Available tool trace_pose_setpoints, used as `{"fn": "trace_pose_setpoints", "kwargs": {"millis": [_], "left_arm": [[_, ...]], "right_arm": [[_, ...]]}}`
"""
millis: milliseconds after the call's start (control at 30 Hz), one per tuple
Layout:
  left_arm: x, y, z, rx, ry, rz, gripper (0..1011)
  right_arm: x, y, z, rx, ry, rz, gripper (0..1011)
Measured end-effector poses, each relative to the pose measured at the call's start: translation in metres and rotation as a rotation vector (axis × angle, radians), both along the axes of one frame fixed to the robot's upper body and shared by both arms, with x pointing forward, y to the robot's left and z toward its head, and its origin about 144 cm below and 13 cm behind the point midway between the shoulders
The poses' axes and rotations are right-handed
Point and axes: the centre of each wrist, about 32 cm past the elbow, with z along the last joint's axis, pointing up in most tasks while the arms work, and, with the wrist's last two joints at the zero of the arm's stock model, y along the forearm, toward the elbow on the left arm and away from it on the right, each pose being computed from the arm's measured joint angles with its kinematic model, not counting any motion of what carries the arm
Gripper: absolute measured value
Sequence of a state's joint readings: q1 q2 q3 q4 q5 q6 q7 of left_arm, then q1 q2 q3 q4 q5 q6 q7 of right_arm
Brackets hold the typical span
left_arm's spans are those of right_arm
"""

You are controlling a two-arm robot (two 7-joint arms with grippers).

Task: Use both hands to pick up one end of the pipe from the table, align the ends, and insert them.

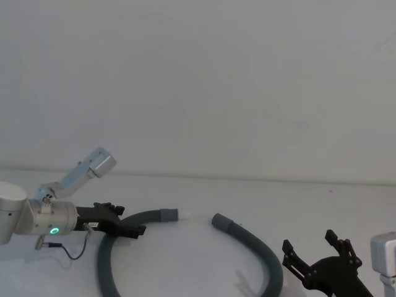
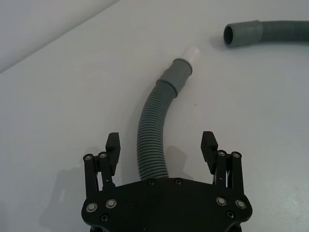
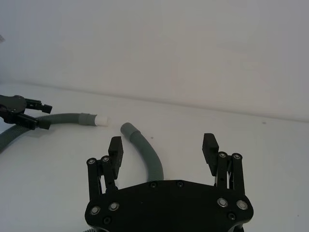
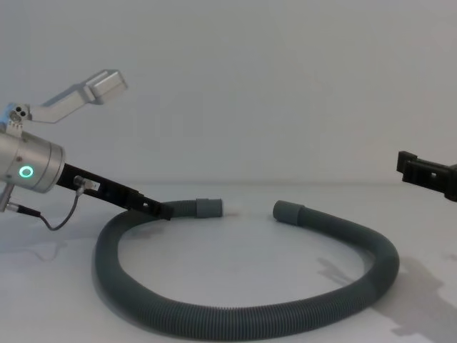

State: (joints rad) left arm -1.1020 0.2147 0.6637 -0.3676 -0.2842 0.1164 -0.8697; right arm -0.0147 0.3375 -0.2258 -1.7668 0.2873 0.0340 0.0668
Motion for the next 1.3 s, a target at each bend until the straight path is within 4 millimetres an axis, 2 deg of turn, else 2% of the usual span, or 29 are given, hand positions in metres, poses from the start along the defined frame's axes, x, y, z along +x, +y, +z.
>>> {"fn": "trace_pose_setpoints", "kwargs": {"millis": [300, 1300], "left_arm": [[0.0059, 0.0035, 0.0023, 0.009, -0.001, 0.008, 1002], [0.0074, 0.0004, 0.0008, 0.015, 0.012, -0.006, 1002]], "right_arm": [[0.0000, 0.0000, 0.0000, 0.000, 0.000, 0.000, 1004], [0.0000, 0.0000, 0.0000, 0.000, 0.000, 0.000, 1004]]}}
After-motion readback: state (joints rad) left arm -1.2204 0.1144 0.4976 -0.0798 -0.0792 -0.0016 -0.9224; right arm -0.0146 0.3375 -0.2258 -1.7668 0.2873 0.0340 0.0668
